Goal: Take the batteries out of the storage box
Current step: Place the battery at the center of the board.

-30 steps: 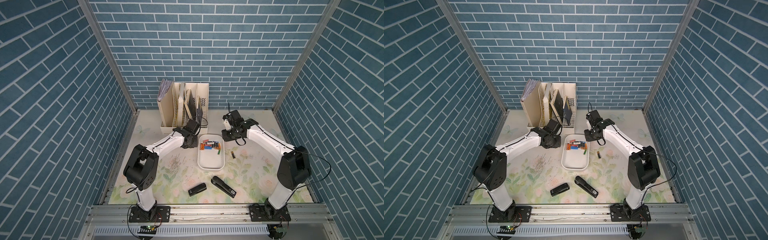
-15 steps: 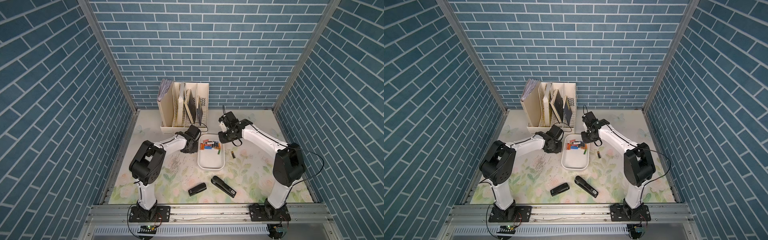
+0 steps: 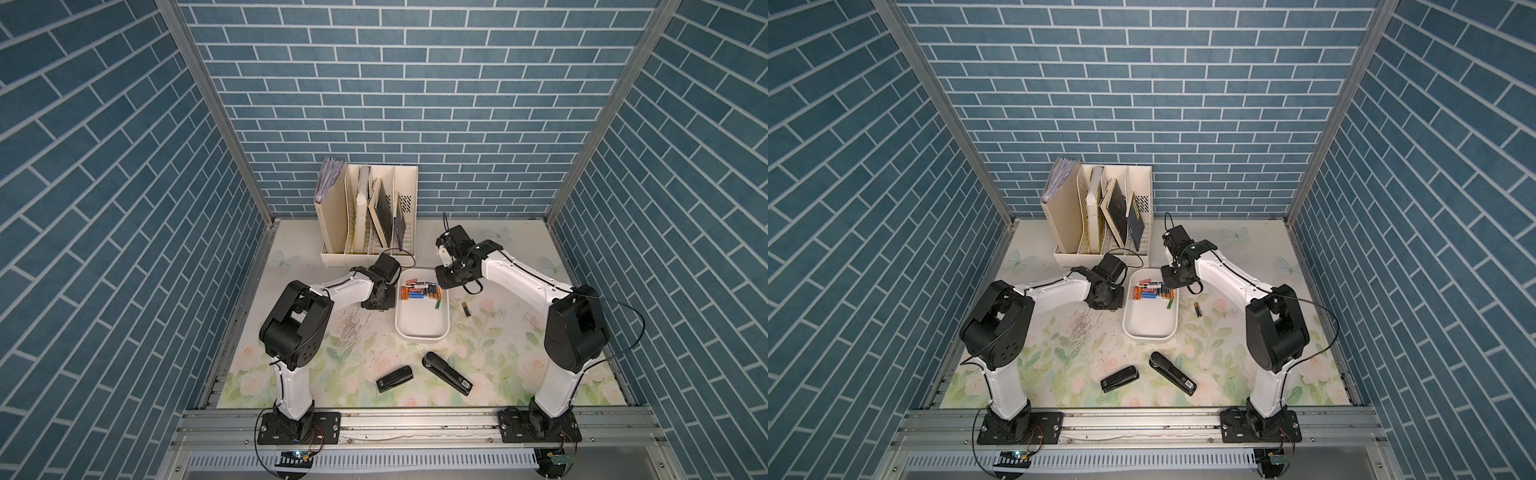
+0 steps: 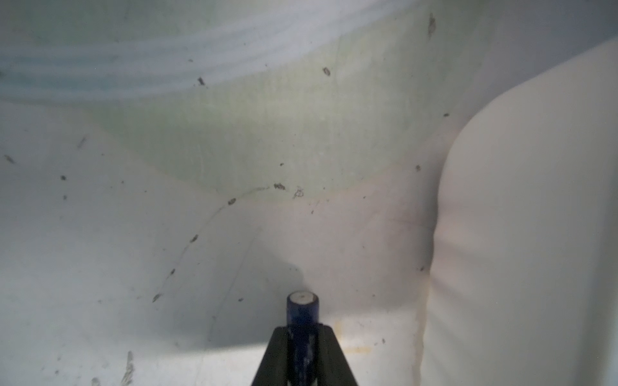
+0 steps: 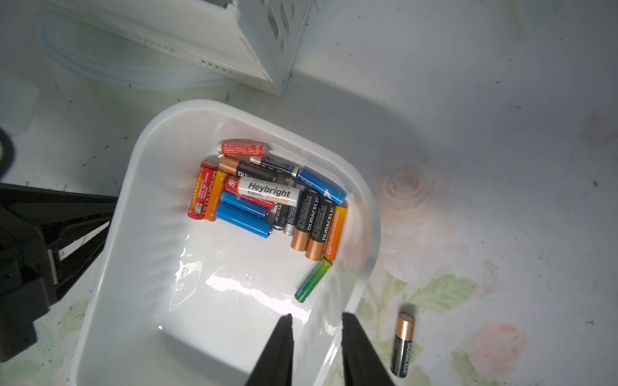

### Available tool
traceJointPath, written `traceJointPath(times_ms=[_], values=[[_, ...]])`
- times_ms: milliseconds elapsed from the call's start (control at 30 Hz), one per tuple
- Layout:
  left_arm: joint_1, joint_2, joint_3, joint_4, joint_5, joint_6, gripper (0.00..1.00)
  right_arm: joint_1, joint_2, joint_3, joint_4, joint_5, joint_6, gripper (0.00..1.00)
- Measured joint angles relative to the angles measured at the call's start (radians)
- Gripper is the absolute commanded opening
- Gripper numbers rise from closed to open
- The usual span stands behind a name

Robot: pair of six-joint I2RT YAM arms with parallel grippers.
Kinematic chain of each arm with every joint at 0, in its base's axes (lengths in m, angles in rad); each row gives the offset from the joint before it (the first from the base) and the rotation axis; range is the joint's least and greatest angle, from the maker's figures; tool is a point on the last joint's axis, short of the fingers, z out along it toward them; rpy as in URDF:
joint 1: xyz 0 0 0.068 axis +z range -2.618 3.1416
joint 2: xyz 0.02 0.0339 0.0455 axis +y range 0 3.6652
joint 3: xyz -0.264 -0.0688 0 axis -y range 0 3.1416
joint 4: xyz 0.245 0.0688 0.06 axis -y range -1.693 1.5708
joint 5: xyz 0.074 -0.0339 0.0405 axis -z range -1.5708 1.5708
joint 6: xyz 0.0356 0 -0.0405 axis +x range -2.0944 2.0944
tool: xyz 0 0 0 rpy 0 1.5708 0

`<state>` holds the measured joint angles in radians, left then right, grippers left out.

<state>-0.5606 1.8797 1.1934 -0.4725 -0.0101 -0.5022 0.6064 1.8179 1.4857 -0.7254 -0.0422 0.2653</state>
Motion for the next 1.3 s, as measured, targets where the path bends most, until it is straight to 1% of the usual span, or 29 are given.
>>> traceJointPath(times_ms=[267,667,1067,1300], values=[[0.000,0.002,-0.008,0.015,0.009,-0.005,0.21,0.000,0.002,-0.010,0.000,0.000,0.000,0.29],[0.000,0.008,-0.009,0.021,0.015,-0.006,0.25,0.002,0.002,-0.017,0.000,0.001,0.000,0.29],[0.000,0.008,-0.008,0.026,0.023,-0.011,0.36,0.002,0.002,-0.022,0.000,0.001,0.000,0.29],[0.000,0.007,0.006,0.005,0.022,-0.012,0.37,0.005,0.003,-0.021,-0.002,0.001,-0.011,0.29]])
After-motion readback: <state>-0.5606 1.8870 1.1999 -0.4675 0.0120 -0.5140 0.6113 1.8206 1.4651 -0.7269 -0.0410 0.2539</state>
